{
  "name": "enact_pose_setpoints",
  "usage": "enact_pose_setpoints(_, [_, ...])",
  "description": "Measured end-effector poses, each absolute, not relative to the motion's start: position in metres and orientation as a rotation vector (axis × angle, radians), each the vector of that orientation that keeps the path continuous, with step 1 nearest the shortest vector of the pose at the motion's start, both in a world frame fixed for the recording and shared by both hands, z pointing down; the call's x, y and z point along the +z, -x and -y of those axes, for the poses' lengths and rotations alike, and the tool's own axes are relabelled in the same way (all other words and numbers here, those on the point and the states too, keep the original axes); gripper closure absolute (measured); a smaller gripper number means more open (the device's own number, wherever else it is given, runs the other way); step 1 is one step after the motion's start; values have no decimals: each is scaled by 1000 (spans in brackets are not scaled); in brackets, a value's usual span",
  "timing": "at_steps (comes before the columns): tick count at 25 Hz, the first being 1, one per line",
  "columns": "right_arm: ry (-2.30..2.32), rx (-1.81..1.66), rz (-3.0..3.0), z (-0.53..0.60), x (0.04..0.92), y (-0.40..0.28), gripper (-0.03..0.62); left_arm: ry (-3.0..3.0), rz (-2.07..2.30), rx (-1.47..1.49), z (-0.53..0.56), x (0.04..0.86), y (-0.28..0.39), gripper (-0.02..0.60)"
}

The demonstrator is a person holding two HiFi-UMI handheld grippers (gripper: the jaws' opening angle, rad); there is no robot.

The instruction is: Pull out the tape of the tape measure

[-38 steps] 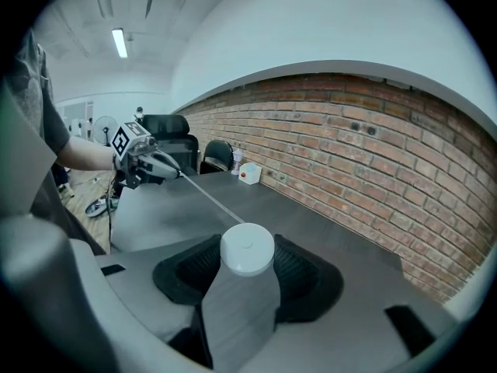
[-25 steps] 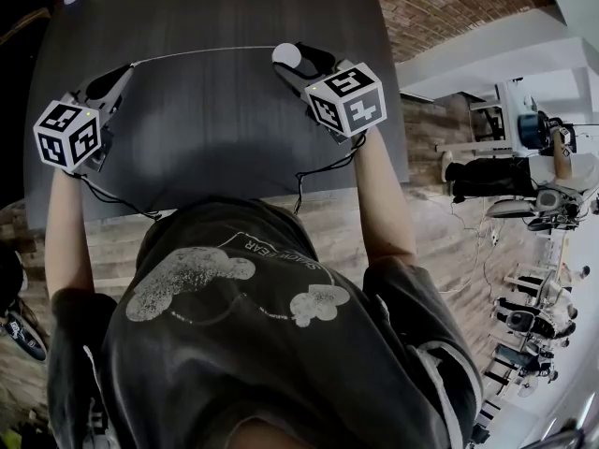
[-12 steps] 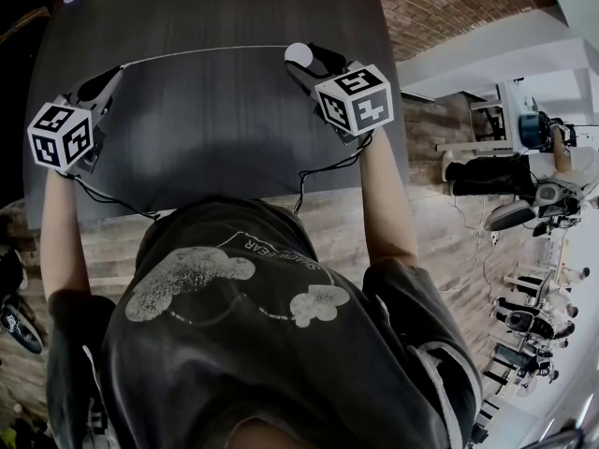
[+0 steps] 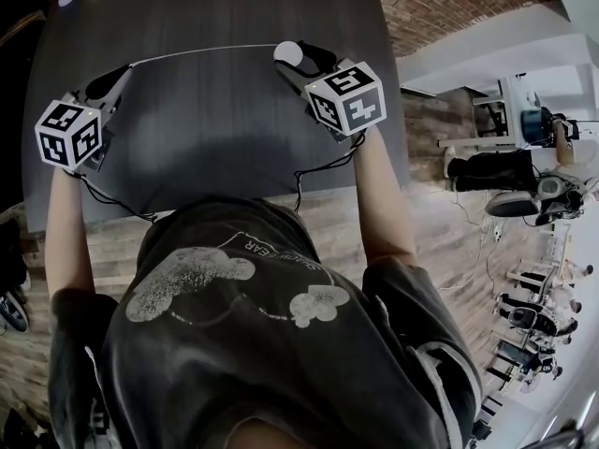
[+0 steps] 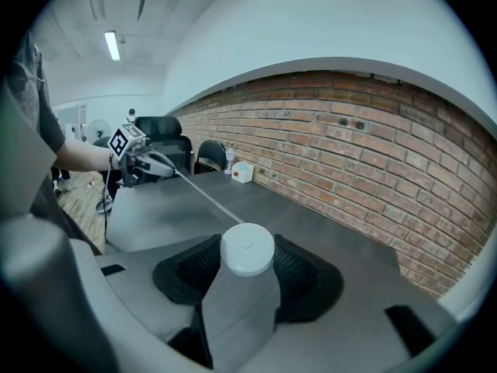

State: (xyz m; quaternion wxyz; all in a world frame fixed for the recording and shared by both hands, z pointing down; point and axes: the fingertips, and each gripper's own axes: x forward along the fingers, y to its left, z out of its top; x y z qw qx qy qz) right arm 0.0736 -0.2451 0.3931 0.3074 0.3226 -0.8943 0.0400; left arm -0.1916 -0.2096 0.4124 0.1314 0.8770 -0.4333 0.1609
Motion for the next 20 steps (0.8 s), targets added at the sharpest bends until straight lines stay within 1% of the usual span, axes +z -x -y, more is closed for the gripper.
enact_pose_setpoints(9, [-899, 142, 2363, 258, 406, -112, 361, -2564, 1238, 509, 227, 418, 151, 571])
enact_pose_setpoints(20, [-1013, 217, 2350, 323, 420, -207, 361, -2562, 1243, 611, 301, 425, 56, 571])
